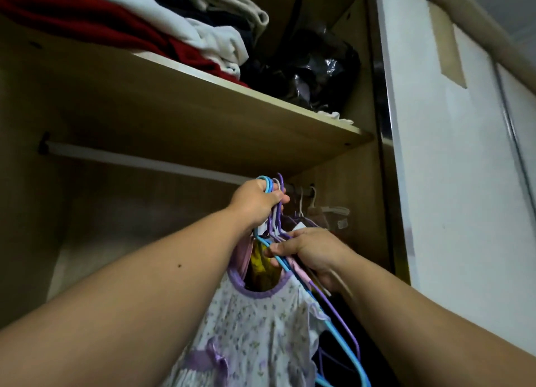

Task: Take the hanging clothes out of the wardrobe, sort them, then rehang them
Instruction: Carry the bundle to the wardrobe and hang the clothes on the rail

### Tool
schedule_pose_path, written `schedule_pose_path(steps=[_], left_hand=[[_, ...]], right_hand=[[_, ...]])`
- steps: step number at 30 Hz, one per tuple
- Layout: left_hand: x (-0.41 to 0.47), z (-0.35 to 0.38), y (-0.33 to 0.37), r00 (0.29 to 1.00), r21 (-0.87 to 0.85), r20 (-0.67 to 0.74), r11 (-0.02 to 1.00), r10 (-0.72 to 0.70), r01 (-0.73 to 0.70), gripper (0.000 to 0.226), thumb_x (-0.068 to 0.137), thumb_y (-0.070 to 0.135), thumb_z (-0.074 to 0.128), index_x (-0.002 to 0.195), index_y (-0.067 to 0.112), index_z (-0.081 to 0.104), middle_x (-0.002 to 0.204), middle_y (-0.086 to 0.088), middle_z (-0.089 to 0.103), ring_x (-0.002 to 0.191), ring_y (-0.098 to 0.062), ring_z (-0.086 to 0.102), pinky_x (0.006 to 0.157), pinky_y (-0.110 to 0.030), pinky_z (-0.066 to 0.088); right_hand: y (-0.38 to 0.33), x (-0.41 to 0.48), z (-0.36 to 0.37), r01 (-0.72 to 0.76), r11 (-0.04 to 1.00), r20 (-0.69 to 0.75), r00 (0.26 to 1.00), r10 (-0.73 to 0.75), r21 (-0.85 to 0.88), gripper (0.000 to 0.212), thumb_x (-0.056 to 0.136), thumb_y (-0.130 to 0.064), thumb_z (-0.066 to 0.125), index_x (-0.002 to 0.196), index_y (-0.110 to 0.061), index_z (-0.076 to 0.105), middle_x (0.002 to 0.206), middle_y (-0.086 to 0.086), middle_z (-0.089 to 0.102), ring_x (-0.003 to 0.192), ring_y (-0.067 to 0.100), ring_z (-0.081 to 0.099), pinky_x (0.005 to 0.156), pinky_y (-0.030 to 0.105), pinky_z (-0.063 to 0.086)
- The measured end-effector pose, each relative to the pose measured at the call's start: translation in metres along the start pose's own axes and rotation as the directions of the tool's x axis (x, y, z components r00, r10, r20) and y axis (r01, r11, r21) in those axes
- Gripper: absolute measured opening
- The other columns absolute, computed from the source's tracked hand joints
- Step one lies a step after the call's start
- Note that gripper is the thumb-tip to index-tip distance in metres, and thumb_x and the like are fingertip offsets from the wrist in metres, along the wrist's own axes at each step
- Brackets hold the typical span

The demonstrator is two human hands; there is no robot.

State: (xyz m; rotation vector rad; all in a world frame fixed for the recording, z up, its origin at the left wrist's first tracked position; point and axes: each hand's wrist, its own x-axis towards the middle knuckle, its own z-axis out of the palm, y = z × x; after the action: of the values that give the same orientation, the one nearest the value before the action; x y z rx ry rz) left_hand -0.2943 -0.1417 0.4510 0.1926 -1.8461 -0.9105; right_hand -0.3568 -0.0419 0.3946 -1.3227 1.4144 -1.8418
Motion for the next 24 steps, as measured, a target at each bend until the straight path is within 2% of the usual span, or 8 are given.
schedule_pose_path(steps=[2,5,9,14,17,19,21,24], left_hand=[[0.024,-0.004,-0.010,0.999,0.119,-0.007,0.992,0.038,-0.037,0.012,0.093,0.018,0.057,0.086,0.015,0.066,0.094,-0.003,0.072,0.087,-0.015,0.066,0.086,-0.030,0.051],[0.068,-0.008,-0.020,0.989,0.394,-0.040,0.911,0.146,-0.118,0.020,0.091,0.030,0.060,0.083,0.012,0.065,0.088,-0.007,0.070,0.080,-0.020,0.065,0.069,-0.029,0.048],[0.118,-0.013,-0.025,0.977,0.561,-0.078,0.818,0.200,-0.123,0.032,0.090,0.040,0.059,0.092,0.009,0.067,0.097,-0.011,0.070,0.091,-0.027,0.065,0.077,-0.032,0.049],[0.170,-0.020,-0.036,0.971,0.654,-0.092,0.748,0.221,-0.108,0.049,0.092,0.043,0.055,0.128,0.010,0.055,0.130,-0.013,0.056,0.117,-0.030,0.054,0.091,-0.032,0.043],[0.197,-0.020,-0.048,0.977,0.663,-0.082,0.743,0.198,-0.095,0.049,0.092,0.043,0.055,0.129,0.011,0.053,0.135,-0.013,0.053,0.121,-0.031,0.050,0.100,-0.037,0.041],[0.211,-0.018,-0.055,0.984,0.722,-0.090,0.691,0.156,-0.044,0.052,0.090,0.048,0.055,0.128,0.013,0.054,0.136,-0.012,0.052,0.123,-0.032,0.049,0.103,-0.043,0.039],[0.220,-0.017,-0.056,0.987,0.787,-0.095,0.617,0.128,-0.004,0.052,0.088,0.052,0.055,0.123,0.015,0.057,0.131,-0.011,0.054,0.120,-0.032,0.050,0.103,-0.046,0.039],[0.223,-0.021,-0.055,0.990,0.839,-0.070,0.544,0.120,-0.007,0.052,0.085,0.056,0.058,0.113,0.012,0.061,0.120,-0.014,0.058,0.111,-0.033,0.054,0.096,-0.043,0.044]], right_hand=[[-0.003,0.023,-0.003,0.002,1.000,-0.019,1.000,-0.002,-0.009,0.016,0.081,0.017,0.057,0.069,0.008,0.060,0.063,0.019,0.062,0.042,0.019,0.060,0.044,0.022,0.053],[-0.008,0.070,-0.009,0.013,0.998,-0.050,0.999,-0.016,-0.062,0.014,0.079,0.016,0.060,0.068,0.008,0.062,0.064,0.021,0.063,0.043,0.019,0.061,0.047,0.025,0.055],[-0.018,0.127,-0.014,0.043,0.983,-0.077,0.995,-0.058,-0.178,0.017,0.080,0.009,0.064,0.063,0.007,0.064,0.062,0.022,0.060,0.046,0.021,0.060,0.052,0.029,0.055],[-0.026,0.179,-0.013,0.051,0.982,-0.068,0.996,-0.064,-0.182,0.018,0.085,0.007,0.060,0.067,0.009,0.060,0.052,0.019,0.057,0.035,0.016,0.057,0.043,0.023,0.052],[-0.024,0.203,-0.012,0.074,0.979,-0.073,0.993,-0.089,-0.188,0.015,0.083,0.009,0.061,0.069,0.009,0.059,0.052,0.018,0.057,0.035,0.015,0.057,0.042,0.022,0.051],[-0.020,0.215,-0.013,0.070,0.981,-0.067,0.994,-0.083,-0.183,0.015,0.083,0.010,0.060,0.068,0.010,0.058,0.047,0.016,0.057,0.034,0.015,0.056,0.039,0.020,0.049],[-0.016,0.223,-0.016,0.033,0.985,-0.052,0.998,-0.042,-0.168,0.017,0.085,0.009,0.058,0.067,0.009,0.058,0.046,0.014,0.058,0.035,0.016,0.057,0.039,0.021,0.049],[-0.013,0.228,-0.016,0.001,0.975,-0.008,1.000,-0.003,-0.221,0.014,0.086,0.002,0.058,0.074,0.008,0.061,0.058,0.019,0.059,0.047,0.022,0.056,0.050,0.026,0.052]])
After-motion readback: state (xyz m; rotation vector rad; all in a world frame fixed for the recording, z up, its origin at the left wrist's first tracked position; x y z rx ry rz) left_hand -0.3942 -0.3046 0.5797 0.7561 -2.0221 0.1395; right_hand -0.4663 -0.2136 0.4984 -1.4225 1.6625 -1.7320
